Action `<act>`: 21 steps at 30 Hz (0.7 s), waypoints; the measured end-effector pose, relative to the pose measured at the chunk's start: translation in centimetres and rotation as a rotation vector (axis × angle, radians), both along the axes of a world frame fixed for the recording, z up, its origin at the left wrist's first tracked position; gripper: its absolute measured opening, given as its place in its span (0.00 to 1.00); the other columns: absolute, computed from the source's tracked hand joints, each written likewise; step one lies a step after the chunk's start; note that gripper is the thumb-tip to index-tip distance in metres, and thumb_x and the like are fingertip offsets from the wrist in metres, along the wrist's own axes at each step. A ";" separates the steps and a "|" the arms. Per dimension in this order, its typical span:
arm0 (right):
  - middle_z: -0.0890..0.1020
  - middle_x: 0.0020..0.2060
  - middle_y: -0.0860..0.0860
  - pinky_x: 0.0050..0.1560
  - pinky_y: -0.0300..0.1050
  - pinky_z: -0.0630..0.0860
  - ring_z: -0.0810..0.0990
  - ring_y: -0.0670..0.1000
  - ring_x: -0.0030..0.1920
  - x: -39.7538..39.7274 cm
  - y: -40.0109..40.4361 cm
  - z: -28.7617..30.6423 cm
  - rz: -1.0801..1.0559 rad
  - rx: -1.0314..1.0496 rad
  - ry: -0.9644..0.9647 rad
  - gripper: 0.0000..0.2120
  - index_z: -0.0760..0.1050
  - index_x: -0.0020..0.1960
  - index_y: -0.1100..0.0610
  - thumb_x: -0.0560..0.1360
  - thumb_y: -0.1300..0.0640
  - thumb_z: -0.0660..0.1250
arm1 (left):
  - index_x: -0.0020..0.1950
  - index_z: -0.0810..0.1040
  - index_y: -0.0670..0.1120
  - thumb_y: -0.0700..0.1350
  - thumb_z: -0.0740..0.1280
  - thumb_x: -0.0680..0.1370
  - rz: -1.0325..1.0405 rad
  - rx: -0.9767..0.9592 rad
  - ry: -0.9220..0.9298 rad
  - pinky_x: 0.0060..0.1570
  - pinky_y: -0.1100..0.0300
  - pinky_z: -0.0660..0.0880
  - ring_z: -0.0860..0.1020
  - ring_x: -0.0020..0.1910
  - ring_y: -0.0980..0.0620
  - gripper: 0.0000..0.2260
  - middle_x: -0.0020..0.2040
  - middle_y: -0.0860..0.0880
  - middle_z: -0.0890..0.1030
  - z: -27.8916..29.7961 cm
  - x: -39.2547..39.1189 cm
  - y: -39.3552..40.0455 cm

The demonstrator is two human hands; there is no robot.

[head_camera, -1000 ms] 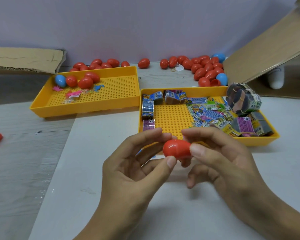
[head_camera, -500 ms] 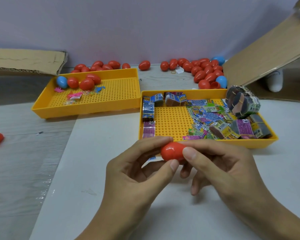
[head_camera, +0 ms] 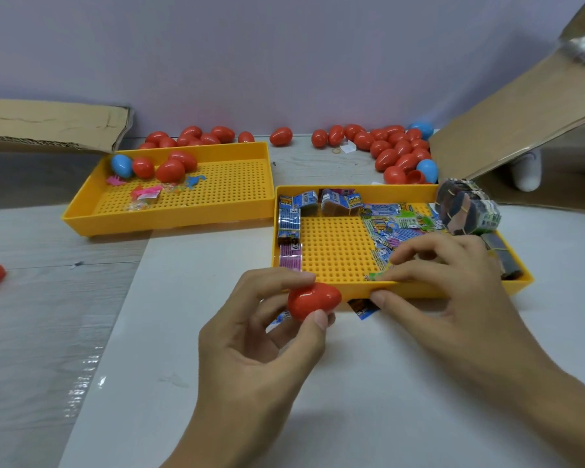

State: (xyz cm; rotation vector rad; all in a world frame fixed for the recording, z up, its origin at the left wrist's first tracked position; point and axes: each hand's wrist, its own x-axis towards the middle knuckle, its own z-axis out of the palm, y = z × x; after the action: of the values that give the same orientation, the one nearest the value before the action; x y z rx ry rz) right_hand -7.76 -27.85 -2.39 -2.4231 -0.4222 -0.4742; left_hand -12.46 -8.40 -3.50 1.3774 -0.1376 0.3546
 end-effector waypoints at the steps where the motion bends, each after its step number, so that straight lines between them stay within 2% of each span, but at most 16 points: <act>1: 0.79 0.48 0.41 0.56 0.41 0.66 0.71 0.49 0.53 -0.1 0.0 0.3 0.006 0.084 0.023 0.03 0.81 0.41 0.43 0.67 0.48 0.72 | 0.50 0.84 0.49 0.42 0.72 0.69 -0.021 -0.007 -0.008 0.44 0.56 0.82 0.84 0.49 0.41 0.10 0.51 0.46 0.81 0.1 0.0 0.0; 3: 0.80 0.47 0.40 0.52 0.29 0.66 0.75 0.47 0.53 -0.3 0.0 0.9 0.005 0.267 0.045 0.04 0.80 0.41 0.40 0.68 0.49 0.72 | 0.51 0.85 0.48 0.42 0.71 0.71 -0.055 -0.004 -0.008 0.42 0.57 0.82 0.83 0.48 0.41 0.10 0.52 0.45 0.78 0.3 0.0 0.1; 6: 0.82 0.42 0.43 0.42 0.32 0.70 0.78 0.46 0.43 -1.2 0.5 1.9 0.099 0.500 0.086 0.03 0.84 0.42 0.42 0.68 0.49 0.74 | 0.48 0.87 0.51 0.45 0.69 0.72 -0.075 0.034 0.011 0.39 0.59 0.80 0.82 0.45 0.40 0.09 0.54 0.48 0.78 0.5 0.0 0.0; 8: 0.84 0.36 0.48 0.33 0.34 0.72 0.77 0.43 0.33 -2.2 1.1 2.5 0.246 0.686 0.239 0.05 0.85 0.44 0.44 0.68 0.49 0.76 | 0.45 0.87 0.52 0.46 0.68 0.72 -0.072 0.067 0.024 0.40 0.60 0.80 0.82 0.45 0.40 0.08 0.56 0.51 0.78 0.7 -0.1 0.0; 11: 0.83 0.29 0.56 0.22 0.33 0.67 0.72 0.44 0.22 -2.8 1.8 2.7 0.283 0.835 0.536 0.10 0.86 0.43 0.50 0.63 0.53 0.79 | 0.45 0.88 0.53 0.48 0.67 0.73 -0.095 0.135 0.033 0.43 0.63 0.80 0.83 0.46 0.41 0.09 0.57 0.53 0.78 0.8 -0.2 0.0; 13: 0.83 0.29 0.58 0.20 0.33 0.64 0.71 0.46 0.20 -2.8 1.9 2.4 0.277 0.880 0.678 0.12 0.84 0.44 0.50 0.60 0.53 0.78 | 0.46 0.88 0.52 0.49 0.68 0.72 -0.116 0.146 0.049 0.43 0.65 0.79 0.83 0.48 0.46 0.09 0.57 0.52 0.78 0.9 -0.3 -0.1; 16: 0.82 0.29 0.59 0.19 0.32 0.64 0.74 0.46 0.20 -2.9 2.2 2.4 0.302 0.917 0.759 0.11 0.82 0.41 0.50 0.60 0.57 0.78 | 0.45 0.88 0.49 0.51 0.70 0.70 -0.130 0.156 0.070 0.44 0.69 0.77 0.81 0.56 0.56 0.10 0.57 0.47 0.79 1.0 -0.2 -0.2; 18: 0.82 0.29 0.59 0.20 0.33 0.67 0.76 0.47 0.22 -2.9 2.1 2.4 0.329 0.904 0.761 0.13 0.82 0.41 0.51 0.60 0.58 0.81 | 0.42 0.88 0.49 0.53 0.70 0.69 -0.140 0.147 0.098 0.45 0.70 0.76 0.79 0.58 0.57 0.10 0.56 0.49 0.79 1.0 -0.1 -0.1; 21: 0.84 0.30 0.58 0.23 0.36 0.69 0.75 0.49 0.24 -2.9 1.9 2.2 0.371 0.824 0.756 0.15 0.80 0.44 0.48 0.60 0.52 0.80 | 0.41 0.88 0.47 0.52 0.72 0.69 -0.167 0.148 0.099 0.44 0.70 0.76 0.80 0.57 0.57 0.10 0.56 0.47 0.79 0.9 0.0 -0.1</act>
State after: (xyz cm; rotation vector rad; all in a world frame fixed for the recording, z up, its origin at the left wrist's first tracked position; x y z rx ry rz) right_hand -10.70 -25.93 -0.15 -1.5073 -0.2497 0.3795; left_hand -12.46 -8.47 -2.56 1.5149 -0.1987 0.1391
